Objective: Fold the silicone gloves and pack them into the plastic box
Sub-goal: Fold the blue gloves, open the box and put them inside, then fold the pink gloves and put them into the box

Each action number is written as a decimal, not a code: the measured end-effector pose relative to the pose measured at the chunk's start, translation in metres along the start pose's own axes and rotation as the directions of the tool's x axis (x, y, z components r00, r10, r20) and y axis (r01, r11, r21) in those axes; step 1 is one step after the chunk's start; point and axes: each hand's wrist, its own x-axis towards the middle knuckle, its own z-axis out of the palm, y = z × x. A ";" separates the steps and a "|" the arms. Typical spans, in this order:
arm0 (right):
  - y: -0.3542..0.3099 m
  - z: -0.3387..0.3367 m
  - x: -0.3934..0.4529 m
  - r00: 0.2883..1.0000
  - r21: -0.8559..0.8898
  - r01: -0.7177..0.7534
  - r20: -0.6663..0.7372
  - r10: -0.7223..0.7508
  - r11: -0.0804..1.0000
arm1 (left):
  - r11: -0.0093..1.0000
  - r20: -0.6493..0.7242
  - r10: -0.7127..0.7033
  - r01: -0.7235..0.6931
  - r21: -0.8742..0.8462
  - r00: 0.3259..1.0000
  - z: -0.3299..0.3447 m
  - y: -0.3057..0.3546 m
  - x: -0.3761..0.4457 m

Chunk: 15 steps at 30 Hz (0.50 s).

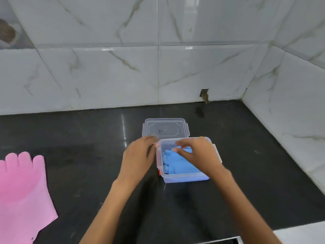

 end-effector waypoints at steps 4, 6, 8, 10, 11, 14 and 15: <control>-0.077 0.037 0.002 0.998 0.274 0.045 -0.062 -0.029 0.961 | 0.988 -0.165 -0.155 0.149 -0.048 0.974 -0.018 -0.037 -0.034; -0.112 0.059 0.001 0.997 0.324 0.073 -0.019 -0.070 0.943 | 0.972 -0.194 -0.236 0.232 -0.042 0.952 -0.027 -0.063 -0.053; -0.144 0.084 0.000 0.993 0.311 0.098 0.027 -0.112 0.945 | 0.951 -0.215 -0.307 0.305 -0.042 0.927 -0.036 -0.095 -0.072; -0.169 0.110 -0.001 0.991 0.304 0.094 0.060 -0.118 0.948 | 0.933 -0.227 -0.357 0.357 -0.043 0.906 -0.045 -0.127 -0.088; -0.183 0.123 -0.001 0.991 0.300 0.091 0.067 -0.116 0.949 | 0.924 -0.231 -0.379 0.381 -0.039 0.896 -0.051 -0.144 -0.097; -0.219 0.164 -0.001 0.990 0.299 0.066 0.100 -0.100 0.952 | 0.890 -0.231 -0.447 0.456 -0.018 0.864 -0.066 -0.196 -0.124; -0.232 0.179 -0.001 0.989 0.304 0.046 0.117 -0.085 0.952 | 0.877 -0.229 -0.470 0.481 -0.009 0.852 -0.072 -0.216 -0.134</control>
